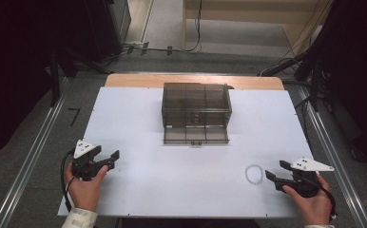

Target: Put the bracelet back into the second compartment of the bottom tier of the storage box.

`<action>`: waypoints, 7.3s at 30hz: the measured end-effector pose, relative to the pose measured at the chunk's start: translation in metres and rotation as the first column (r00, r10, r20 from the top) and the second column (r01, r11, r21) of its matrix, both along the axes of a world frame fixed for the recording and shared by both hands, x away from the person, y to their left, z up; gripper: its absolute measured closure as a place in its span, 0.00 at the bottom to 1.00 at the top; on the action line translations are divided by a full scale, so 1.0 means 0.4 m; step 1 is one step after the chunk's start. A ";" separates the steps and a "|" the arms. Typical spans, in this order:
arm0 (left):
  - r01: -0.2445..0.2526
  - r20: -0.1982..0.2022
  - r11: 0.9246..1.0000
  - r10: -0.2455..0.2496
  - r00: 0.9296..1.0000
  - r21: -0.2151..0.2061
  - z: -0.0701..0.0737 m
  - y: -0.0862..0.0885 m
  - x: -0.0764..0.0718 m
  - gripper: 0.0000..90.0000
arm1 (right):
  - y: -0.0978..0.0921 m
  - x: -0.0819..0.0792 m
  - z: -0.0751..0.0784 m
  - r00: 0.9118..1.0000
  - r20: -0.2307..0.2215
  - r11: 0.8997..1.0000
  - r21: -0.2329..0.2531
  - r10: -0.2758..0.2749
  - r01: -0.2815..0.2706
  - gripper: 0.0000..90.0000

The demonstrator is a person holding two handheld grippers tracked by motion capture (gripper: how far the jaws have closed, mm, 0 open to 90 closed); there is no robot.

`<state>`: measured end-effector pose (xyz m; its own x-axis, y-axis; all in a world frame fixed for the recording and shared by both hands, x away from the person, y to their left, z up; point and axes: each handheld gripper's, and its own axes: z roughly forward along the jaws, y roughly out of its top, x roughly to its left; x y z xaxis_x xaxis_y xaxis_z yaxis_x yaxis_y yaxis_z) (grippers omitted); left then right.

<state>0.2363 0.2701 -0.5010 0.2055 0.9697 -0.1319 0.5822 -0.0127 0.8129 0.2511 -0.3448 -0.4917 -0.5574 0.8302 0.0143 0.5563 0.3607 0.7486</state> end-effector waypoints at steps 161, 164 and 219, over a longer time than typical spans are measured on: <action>-0.007 -0.004 1.000 0.007 1.000 0.002 -0.002 0.005 -0.001 0.28 | 0.326 0.150 0.115 0.966 0.115 0.964 0.112 0.229 -0.242 0.95; -0.007 -0.004 1.000 0.007 1.000 0.002 -0.002 0.005 -0.001 0.28 | 0.337 0.158 0.114 0.966 0.116 0.962 0.119 0.231 -0.244 0.95; 0.001 -0.006 1.000 -0.001 1.000 -0.003 -0.003 0.006 0.002 0.28 | 0.508 0.274 0.091 0.962 0.173 0.951 0.189 0.212 -0.244 0.95</action>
<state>0.2370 0.2726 -0.5021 0.2057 0.9691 -0.1363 0.5867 -0.0106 0.8097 0.3608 -0.1415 -0.4554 -0.7402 0.6682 0.0742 0.3538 0.2934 0.8881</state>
